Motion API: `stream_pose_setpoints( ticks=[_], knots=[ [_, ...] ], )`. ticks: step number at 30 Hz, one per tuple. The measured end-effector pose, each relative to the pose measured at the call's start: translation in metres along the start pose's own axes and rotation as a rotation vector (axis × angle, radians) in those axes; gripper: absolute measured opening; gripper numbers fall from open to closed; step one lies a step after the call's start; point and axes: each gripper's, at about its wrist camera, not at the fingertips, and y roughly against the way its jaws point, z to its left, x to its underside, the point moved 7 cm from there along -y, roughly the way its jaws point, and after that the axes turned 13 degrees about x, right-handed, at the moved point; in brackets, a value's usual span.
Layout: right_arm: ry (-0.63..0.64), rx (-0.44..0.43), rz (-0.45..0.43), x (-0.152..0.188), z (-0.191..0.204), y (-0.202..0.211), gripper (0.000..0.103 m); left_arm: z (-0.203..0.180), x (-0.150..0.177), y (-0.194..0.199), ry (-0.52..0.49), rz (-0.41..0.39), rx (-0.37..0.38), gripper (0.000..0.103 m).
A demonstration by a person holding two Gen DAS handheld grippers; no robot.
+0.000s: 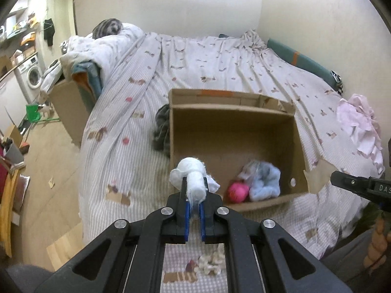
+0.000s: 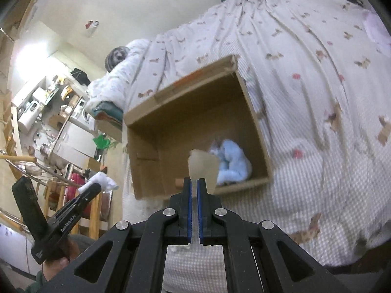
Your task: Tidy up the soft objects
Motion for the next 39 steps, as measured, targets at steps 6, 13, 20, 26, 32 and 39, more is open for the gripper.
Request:
stream_pose_setpoints(
  ticks=[6,13,20,26,32,39],
  knots=[
    [0.029,-0.019,-0.039,-0.027,0.023,-0.009,0.005,-0.005,-0.037,-0.022,-0.016,0.007,0.019,0.006],
    [0.045,-0.028,-0.032,-0.04,0.036,-0.043,0.005,-0.011,-0.048,-0.065,-0.048,0.052,0.026,0.006],
    [0.034,-0.019,0.019,-0.032,0.033,-0.08,0.005,-0.008,-0.033,-0.107,-0.035,0.104,0.033,0.006],
    [0.045,0.02,0.078,-0.02,0.03,-0.109,0.005,0.0,-0.019,-0.128,-0.023,0.15,0.024,0.006],
    [0.054,0.034,0.102,-0.013,0.033,-0.121,0.005,0.004,-0.006,-0.139,-0.006,0.192,0.038,0.006],
    [0.068,0.041,0.117,-0.012,0.039,-0.128,0.006,-0.001,-0.002,-0.138,-0.025,0.186,0.038,0.006]
  ],
)
